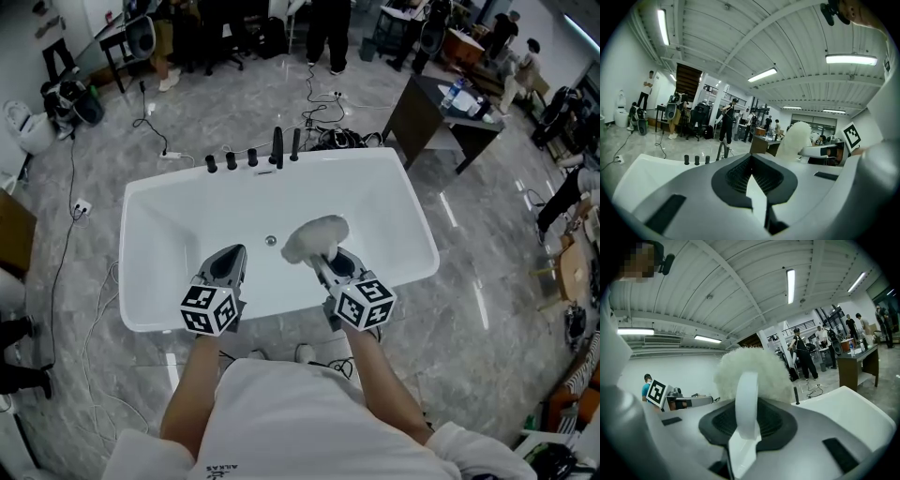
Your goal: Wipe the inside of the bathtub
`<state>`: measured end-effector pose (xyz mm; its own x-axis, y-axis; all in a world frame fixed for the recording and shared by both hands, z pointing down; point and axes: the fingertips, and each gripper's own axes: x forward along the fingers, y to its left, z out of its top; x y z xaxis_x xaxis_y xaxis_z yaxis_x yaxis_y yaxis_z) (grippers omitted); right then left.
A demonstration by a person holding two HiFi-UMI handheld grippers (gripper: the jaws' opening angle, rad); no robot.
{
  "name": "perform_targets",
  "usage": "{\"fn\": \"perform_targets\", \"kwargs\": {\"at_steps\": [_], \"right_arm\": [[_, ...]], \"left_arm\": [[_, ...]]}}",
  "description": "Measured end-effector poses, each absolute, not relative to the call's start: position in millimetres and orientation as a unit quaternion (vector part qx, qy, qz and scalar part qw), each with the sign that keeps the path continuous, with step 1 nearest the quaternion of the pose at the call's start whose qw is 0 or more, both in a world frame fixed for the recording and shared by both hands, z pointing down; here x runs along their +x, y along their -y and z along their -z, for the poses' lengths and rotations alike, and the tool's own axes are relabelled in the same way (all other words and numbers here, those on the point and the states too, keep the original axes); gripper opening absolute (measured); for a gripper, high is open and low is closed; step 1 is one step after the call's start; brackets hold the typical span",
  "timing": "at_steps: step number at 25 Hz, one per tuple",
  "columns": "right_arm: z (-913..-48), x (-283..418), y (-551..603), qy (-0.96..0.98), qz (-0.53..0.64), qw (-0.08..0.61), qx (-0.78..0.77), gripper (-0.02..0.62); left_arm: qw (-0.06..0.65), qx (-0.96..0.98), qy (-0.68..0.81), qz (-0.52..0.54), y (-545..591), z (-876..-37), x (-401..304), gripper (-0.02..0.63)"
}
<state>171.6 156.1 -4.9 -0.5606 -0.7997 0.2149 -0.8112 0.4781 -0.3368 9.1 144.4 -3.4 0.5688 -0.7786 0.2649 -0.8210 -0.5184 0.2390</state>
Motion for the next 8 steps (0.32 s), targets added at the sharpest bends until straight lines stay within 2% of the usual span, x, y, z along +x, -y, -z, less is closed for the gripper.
{"fn": "perform_targets", "kwargs": {"at_steps": [8], "right_arm": [[-1.2, 167.7, -155.6, 0.857, -0.198, 0.018, 0.475, 0.091]], "left_arm": [[0.167, 0.870, 0.459, -0.067, -144.6, -3.8, 2.0, 0.006]]}}
